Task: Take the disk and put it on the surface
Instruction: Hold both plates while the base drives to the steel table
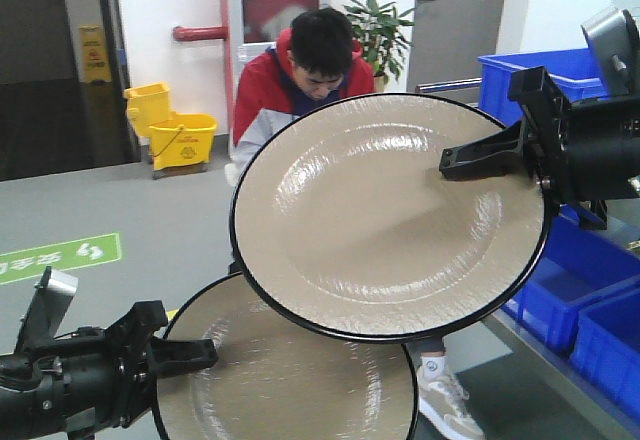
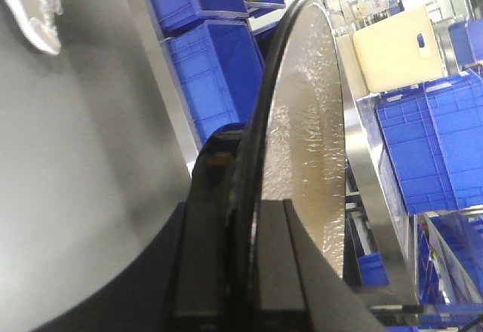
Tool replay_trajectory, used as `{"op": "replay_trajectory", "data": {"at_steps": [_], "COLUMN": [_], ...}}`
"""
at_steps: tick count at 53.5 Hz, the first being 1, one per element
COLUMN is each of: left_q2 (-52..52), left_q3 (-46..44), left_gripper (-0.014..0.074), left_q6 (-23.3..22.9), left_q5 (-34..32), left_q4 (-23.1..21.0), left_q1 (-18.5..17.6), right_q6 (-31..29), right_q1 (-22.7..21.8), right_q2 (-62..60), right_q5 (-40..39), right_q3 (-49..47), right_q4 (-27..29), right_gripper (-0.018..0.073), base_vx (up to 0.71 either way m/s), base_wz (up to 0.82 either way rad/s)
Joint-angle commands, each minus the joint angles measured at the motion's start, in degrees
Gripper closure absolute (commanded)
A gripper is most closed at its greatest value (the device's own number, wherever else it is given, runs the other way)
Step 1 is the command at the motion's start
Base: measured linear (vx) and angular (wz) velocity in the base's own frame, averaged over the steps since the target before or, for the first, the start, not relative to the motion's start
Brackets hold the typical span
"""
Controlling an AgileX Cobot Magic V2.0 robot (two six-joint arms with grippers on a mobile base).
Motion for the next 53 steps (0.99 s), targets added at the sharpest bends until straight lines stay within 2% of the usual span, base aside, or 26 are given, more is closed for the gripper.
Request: {"op": "replay_trajectory", "data": {"at_steps": [1,23,53], "left_q2": [-2.2,-2.2,-2.2], "left_q3": [-2.02,-2.02,-2.02], "left_gripper": [0.0595,0.0595,0.0595], "left_q6": [-0.86,-0.86,-0.86], "left_q5": [3.42,3.37,3.37], "left_q4": [-8.15,-8.15,-8.15], "left_q1": [-0.21,-0.21,-0.21], "right_q6": [0.42,0.42,0.42], "right_q1": [-0.12,-0.12,-0.12], "right_q2": [-2.42,-2.42,-2.42], "right_q5": [-3.37,-3.42,-3.42], "right_q3": [-2.15,-2.15,-2.15], "right_q4": [6.56,6.55,6.55], "right_gripper": [0.0567,0.0567,0.0567], "base_vx": [0.45,0.43,0.41], "base_wz": [-0.26,-0.43,-0.72]}}
